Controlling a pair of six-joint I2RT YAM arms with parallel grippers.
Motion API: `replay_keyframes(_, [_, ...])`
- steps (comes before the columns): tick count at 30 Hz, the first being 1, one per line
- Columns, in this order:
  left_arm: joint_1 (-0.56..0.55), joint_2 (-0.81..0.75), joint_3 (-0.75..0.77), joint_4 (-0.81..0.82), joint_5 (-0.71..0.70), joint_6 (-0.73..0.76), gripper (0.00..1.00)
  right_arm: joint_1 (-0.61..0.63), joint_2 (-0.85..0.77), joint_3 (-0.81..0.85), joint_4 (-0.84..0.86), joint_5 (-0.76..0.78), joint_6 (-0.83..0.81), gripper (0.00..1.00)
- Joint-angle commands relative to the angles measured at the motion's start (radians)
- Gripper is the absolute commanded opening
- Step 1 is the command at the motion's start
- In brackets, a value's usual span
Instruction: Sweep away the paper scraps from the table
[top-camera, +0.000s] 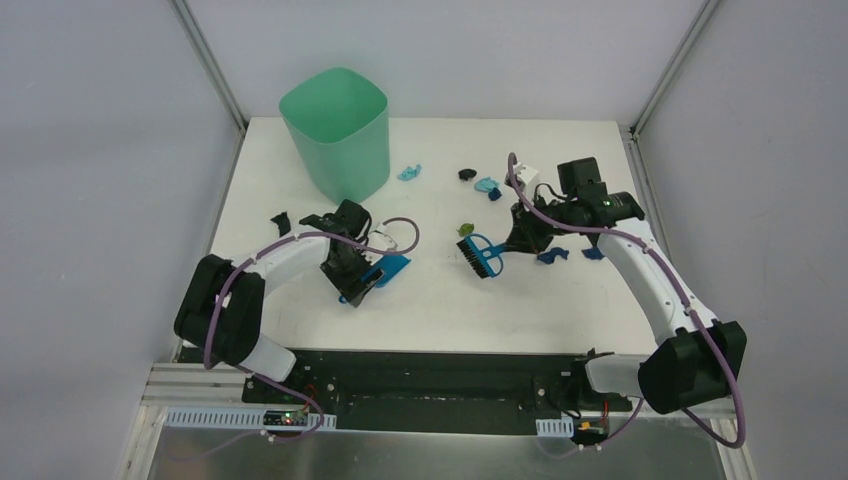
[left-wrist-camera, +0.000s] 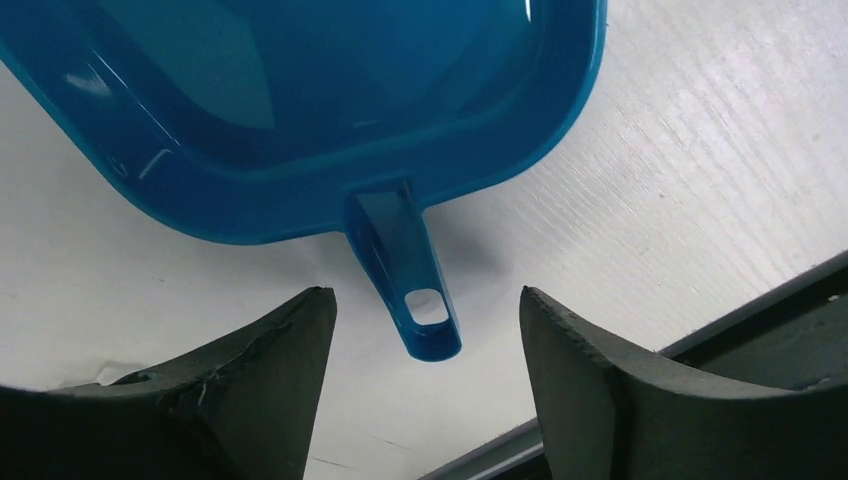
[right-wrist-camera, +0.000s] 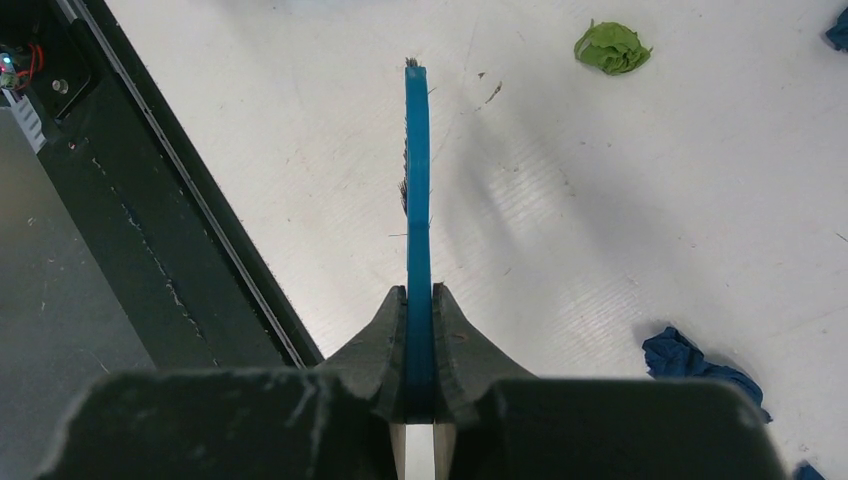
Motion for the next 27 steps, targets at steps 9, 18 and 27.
replay_keyframes(9, [-0.001, 0.038, 0.033, 0.047, 0.029, 0.076, 0.35, -0.012, -0.049, 0.027, 0.022, 0.105, 0.029, 0.00])
replay_keyframes(18, [-0.064, -0.073, 0.111, -0.114, 0.138, 0.177, 0.14, -0.030, -0.041, 0.213, -0.151, 0.447, -0.015, 0.00])
replay_keyframes(27, [-0.234, 0.045, 0.323, -0.292, 0.192, 0.133, 0.07, -0.054, 0.004, 0.292, -0.152, 0.895, -0.102, 0.00])
